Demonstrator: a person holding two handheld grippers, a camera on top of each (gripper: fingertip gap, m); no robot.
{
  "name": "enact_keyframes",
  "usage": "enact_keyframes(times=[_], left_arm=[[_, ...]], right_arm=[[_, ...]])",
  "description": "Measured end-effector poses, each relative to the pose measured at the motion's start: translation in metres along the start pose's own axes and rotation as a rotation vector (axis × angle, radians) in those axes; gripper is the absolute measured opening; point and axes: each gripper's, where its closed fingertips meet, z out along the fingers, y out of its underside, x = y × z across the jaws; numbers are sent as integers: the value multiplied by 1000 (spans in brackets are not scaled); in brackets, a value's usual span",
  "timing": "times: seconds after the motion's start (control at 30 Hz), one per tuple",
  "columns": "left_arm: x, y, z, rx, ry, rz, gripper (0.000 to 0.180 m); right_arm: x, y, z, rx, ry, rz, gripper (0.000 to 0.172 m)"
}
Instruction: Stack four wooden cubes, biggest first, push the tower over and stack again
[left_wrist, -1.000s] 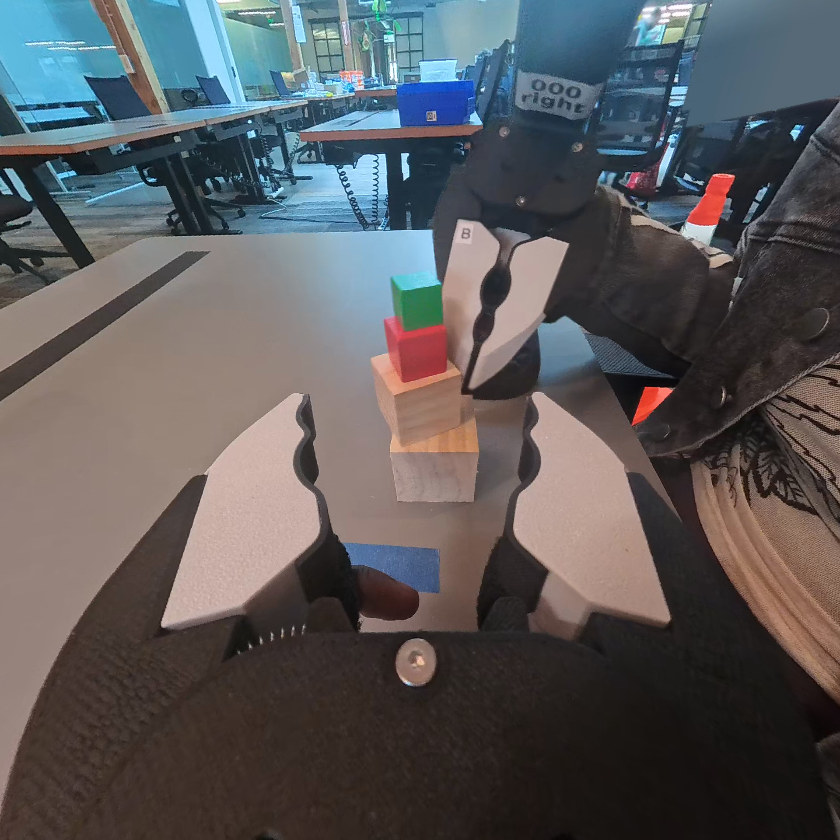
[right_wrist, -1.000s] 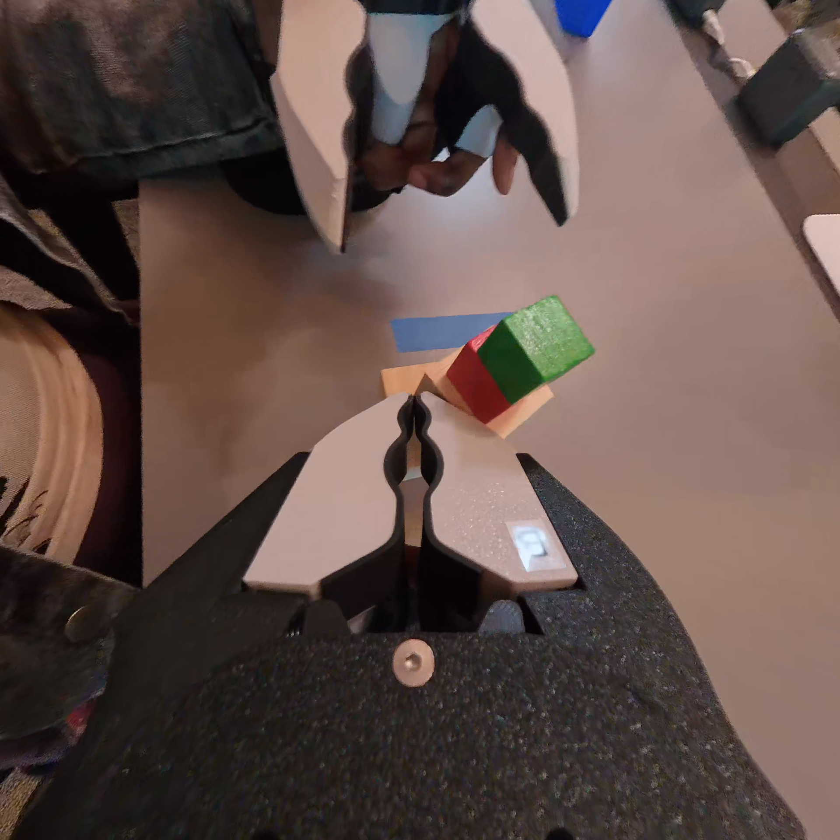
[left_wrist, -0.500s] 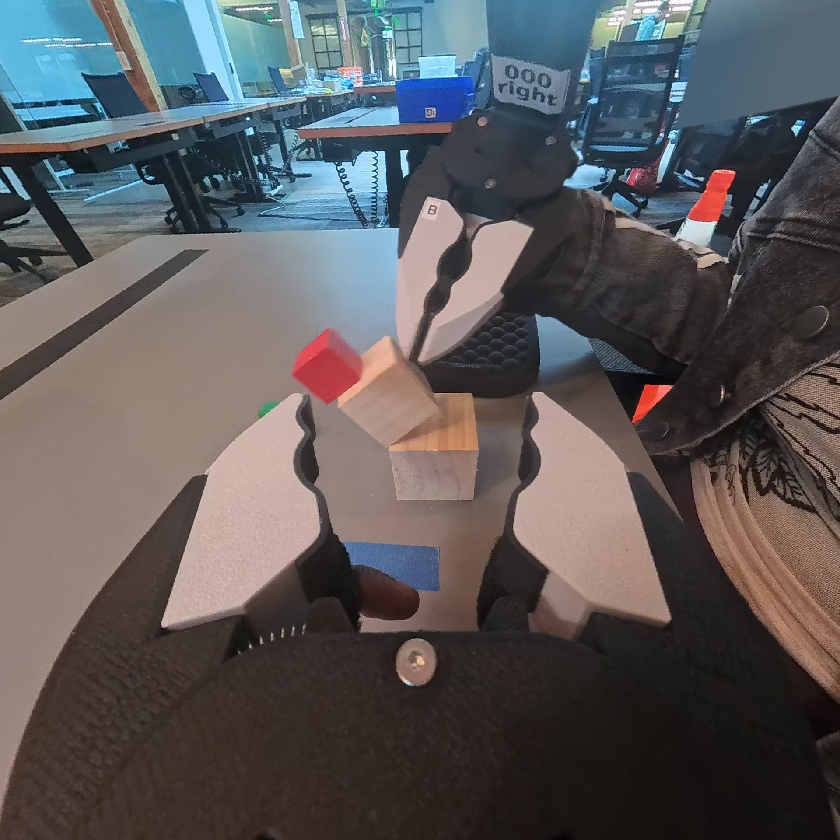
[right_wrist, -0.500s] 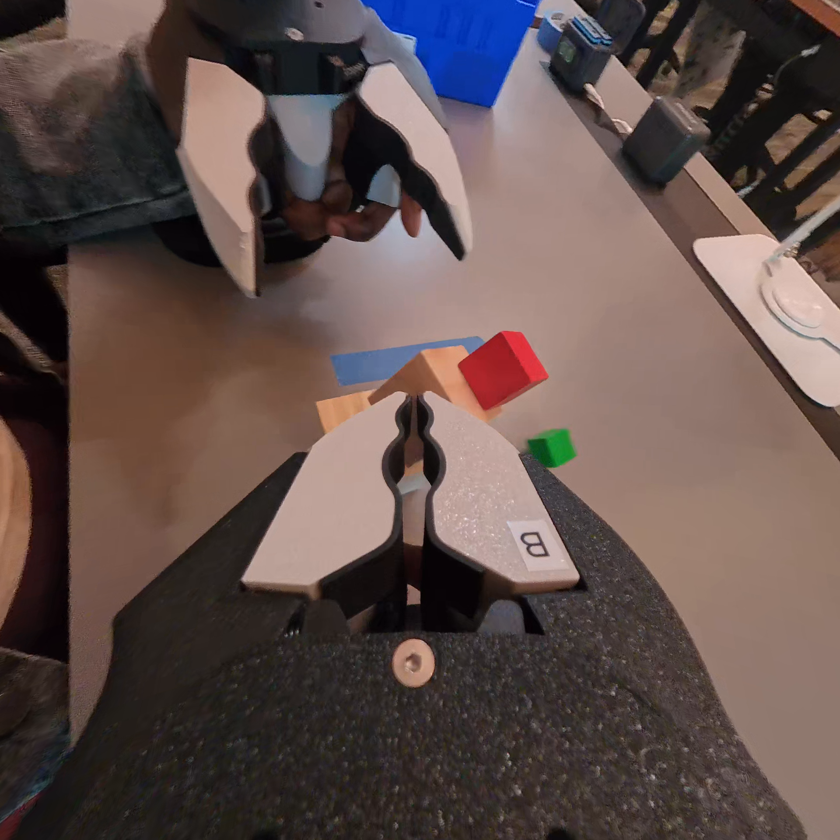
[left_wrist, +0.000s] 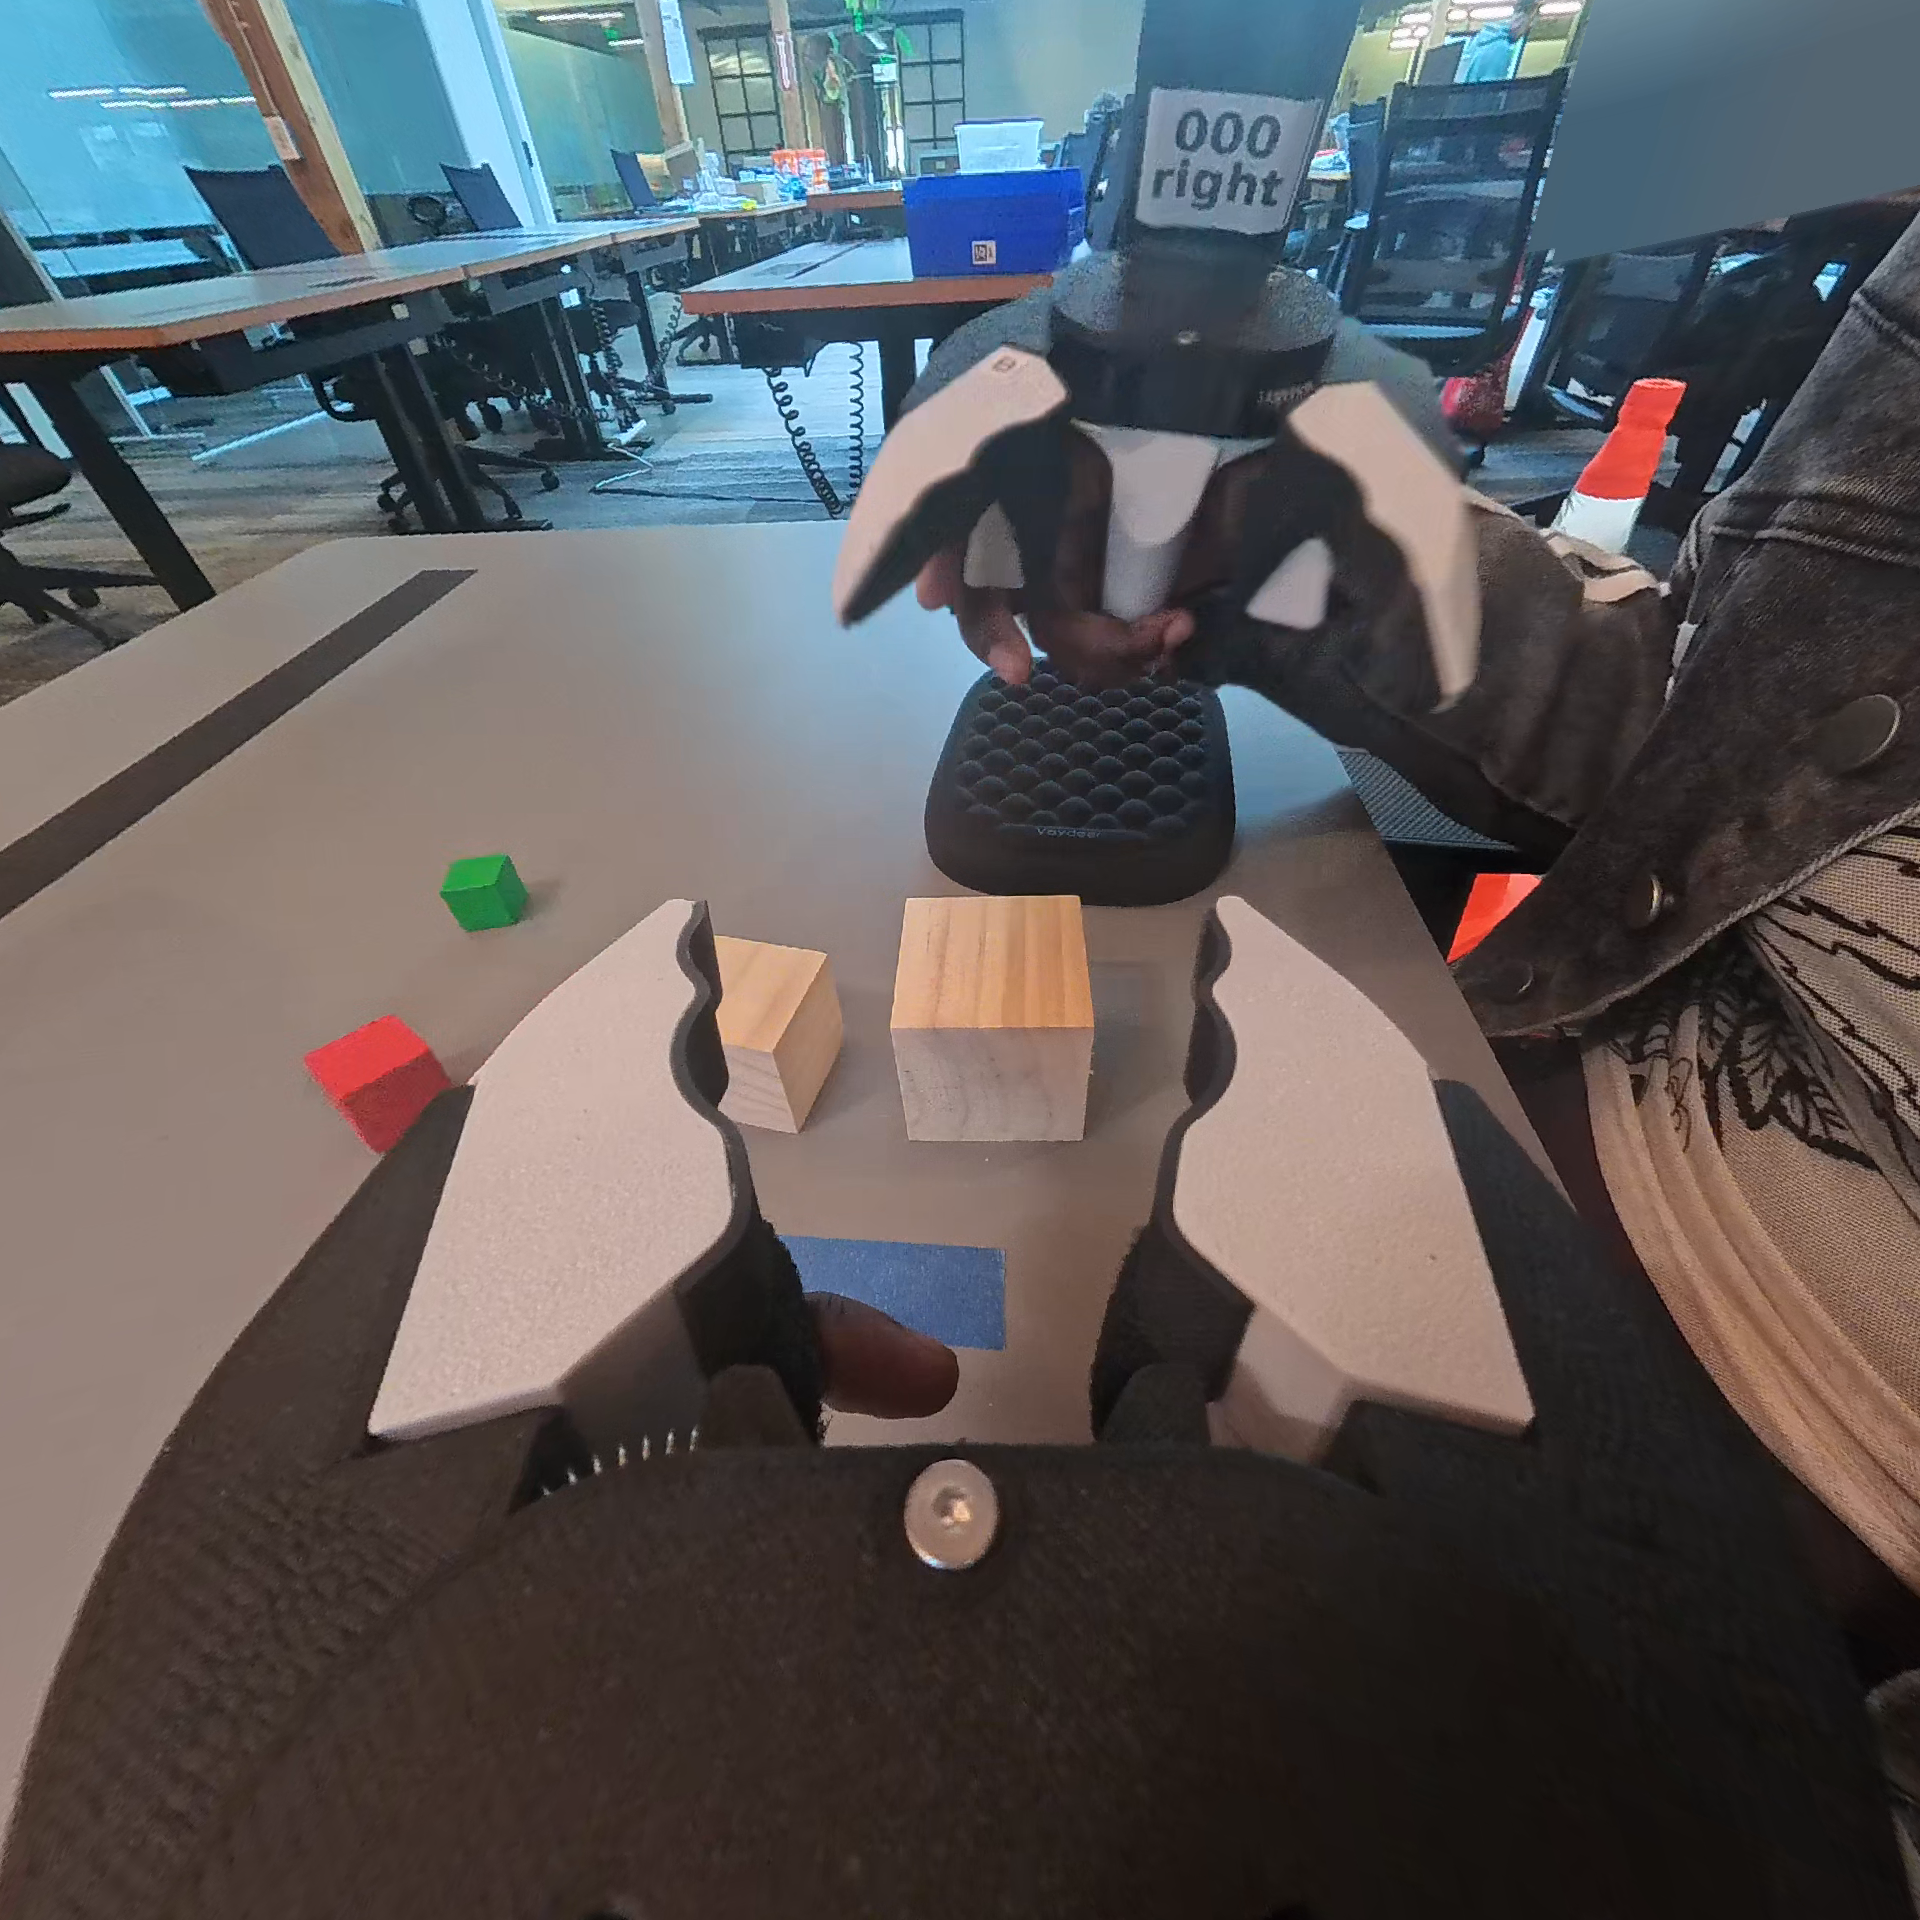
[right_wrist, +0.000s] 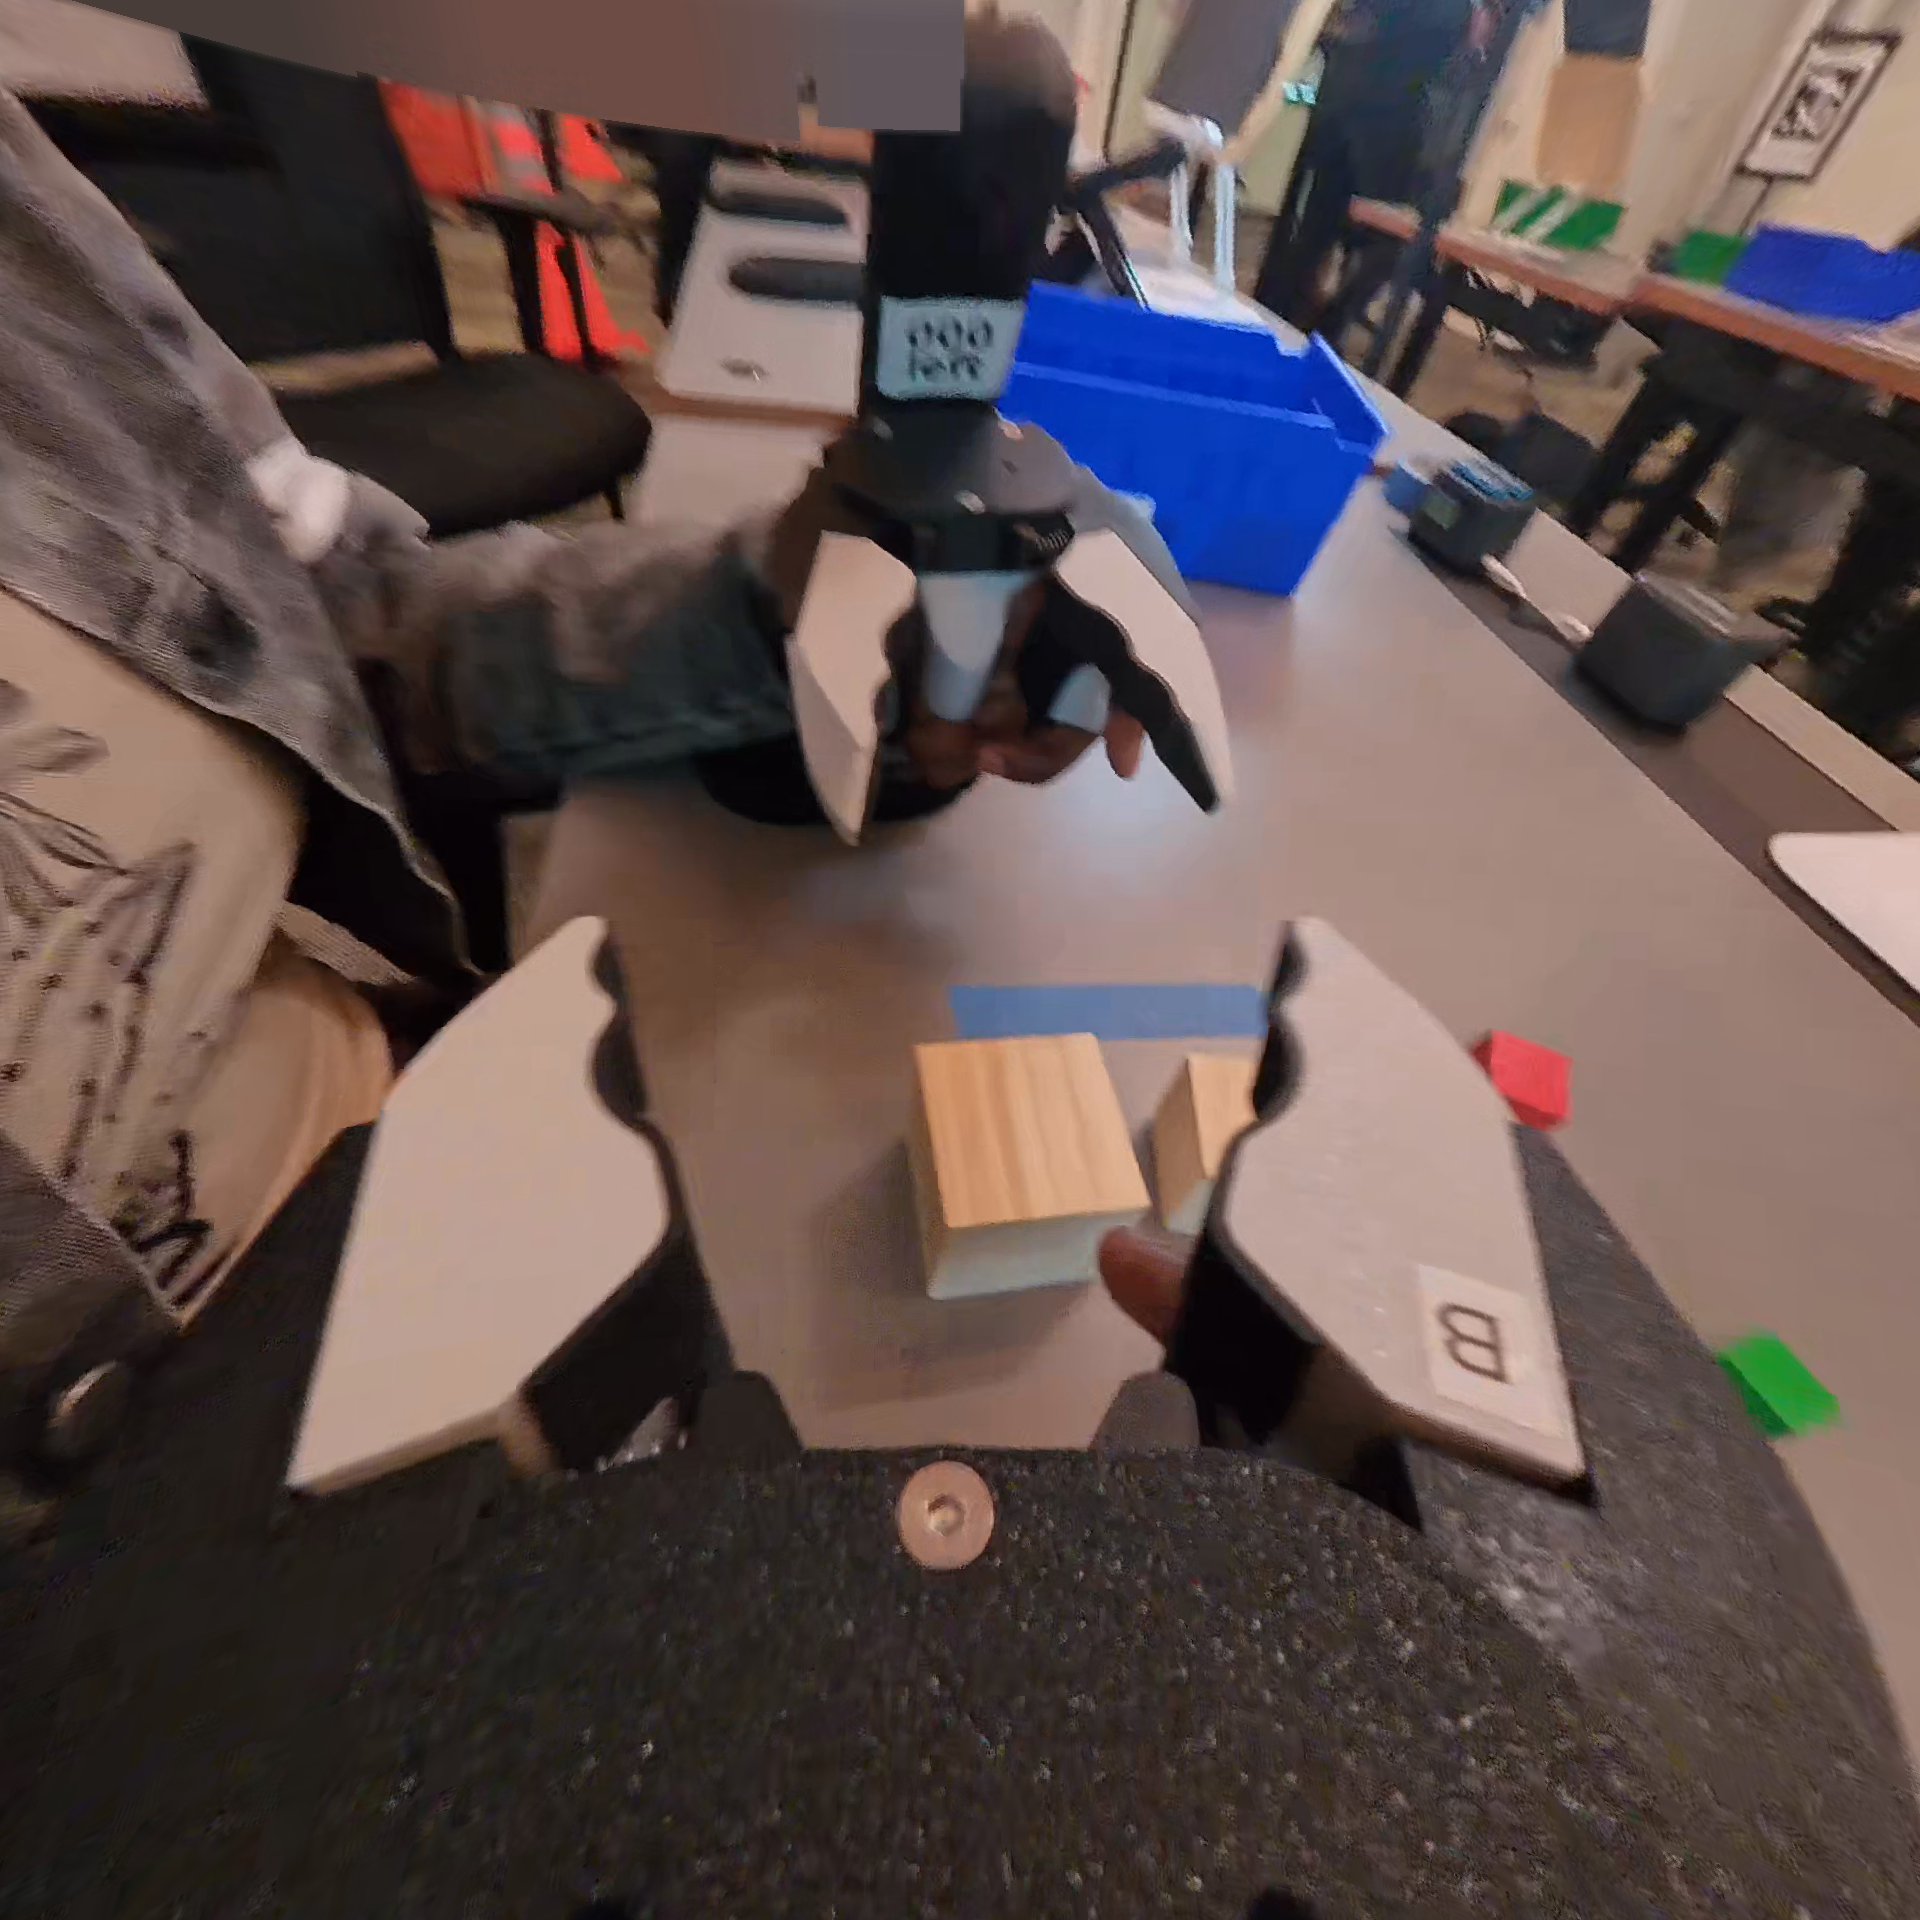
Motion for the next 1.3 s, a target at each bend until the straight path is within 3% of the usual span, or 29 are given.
enact_keyframes(times=[0.07,0.23,0.4,0.63,0.7,0.77,0.83,0.97,1.07,1.17,1.3], left_arm=[[0,0,0,1,1,-1,87],[1,0,1,0,3,1,87],[1,0,1,-1,5,1,87],[-1,1,0,-2,-4,0,87],[-3,1,0,-5,-19,3,87],[-7,-1,-1,2,-49,16,87],[-17,-10,-5,55,-129,55,88],[-43,-47,-28,263,-426,274,91],[-35,-65,-35,354,-534,486,83],[-29,-55,-17,278,-497,525,79],[-24,-39,1,163,-473,618,79]], right_arm=[[-4,-6,-3,59,-13,22,134],[0,7,-7,9,-2,44,135],[13,53,2,-374,-35,38,94],[19,89,30,-710,-173,-53,75],[19,103,34,-797,-189,-86,60],[26,101,40,-749,-136,-88,59],[39,89,44,-602,-59,-2,59],[68,23,36,-1,-23,458,59],[85,-10,20,346,-134,763,59],[77,-20,21,444,-311,909,59],[60,-18,36,385,-374,909,59]])
